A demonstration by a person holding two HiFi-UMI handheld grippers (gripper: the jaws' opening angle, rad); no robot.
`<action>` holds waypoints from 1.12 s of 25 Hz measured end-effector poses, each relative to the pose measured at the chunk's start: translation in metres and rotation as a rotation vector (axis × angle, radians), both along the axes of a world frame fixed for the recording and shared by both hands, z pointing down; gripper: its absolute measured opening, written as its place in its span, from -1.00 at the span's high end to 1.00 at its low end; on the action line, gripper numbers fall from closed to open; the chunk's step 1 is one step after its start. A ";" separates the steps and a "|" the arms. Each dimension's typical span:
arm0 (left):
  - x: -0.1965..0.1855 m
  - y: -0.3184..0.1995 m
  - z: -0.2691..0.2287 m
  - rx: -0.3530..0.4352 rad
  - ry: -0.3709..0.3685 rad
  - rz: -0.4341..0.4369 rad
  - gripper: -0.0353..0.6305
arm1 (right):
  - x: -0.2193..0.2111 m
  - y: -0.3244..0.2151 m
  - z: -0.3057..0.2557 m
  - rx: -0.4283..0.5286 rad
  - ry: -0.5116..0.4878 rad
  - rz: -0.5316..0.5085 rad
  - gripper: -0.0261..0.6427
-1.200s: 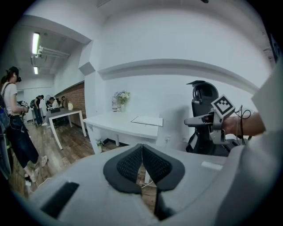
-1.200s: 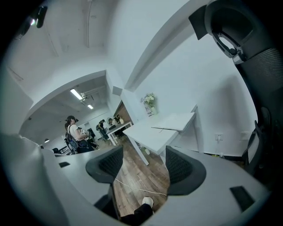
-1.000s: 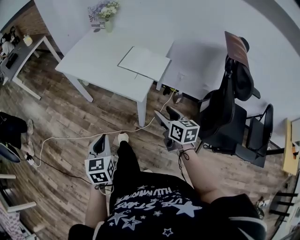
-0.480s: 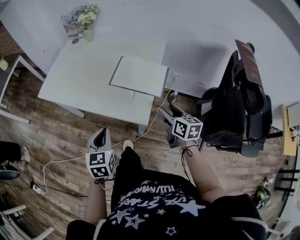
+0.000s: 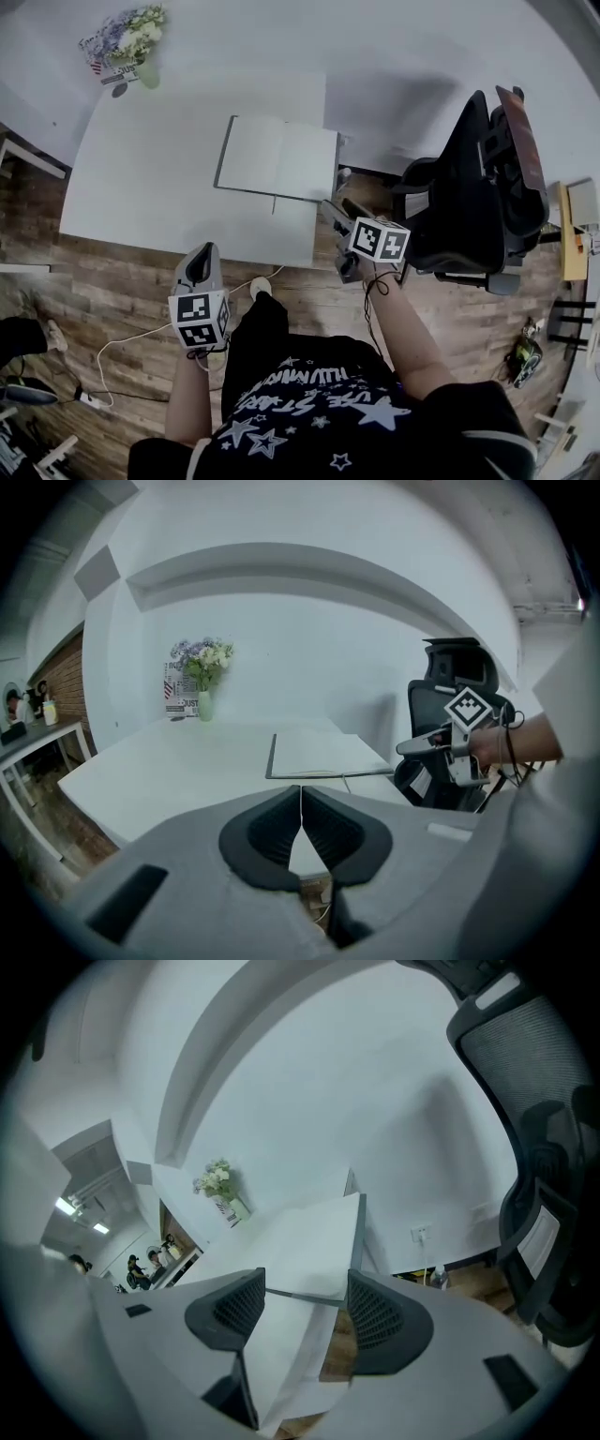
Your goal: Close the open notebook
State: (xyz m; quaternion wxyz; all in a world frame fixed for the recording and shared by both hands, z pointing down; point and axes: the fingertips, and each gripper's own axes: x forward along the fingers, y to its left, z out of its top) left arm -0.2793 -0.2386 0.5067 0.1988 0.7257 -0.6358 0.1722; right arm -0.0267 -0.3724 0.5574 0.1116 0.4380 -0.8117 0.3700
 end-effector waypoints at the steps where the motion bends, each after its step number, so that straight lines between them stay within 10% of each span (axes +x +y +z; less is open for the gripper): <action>1: -0.004 -0.005 0.002 -0.004 0.001 0.008 0.83 | -0.002 -0.004 0.004 -0.014 -0.001 0.012 0.15; 18: -0.039 -0.067 0.022 -0.052 0.020 0.095 0.83 | -0.002 -0.035 0.070 -0.273 -0.075 0.178 0.10; 28: -0.038 -0.070 0.023 -0.040 0.032 0.124 0.83 | 0.000 -0.034 0.053 -0.225 -0.011 0.191 0.60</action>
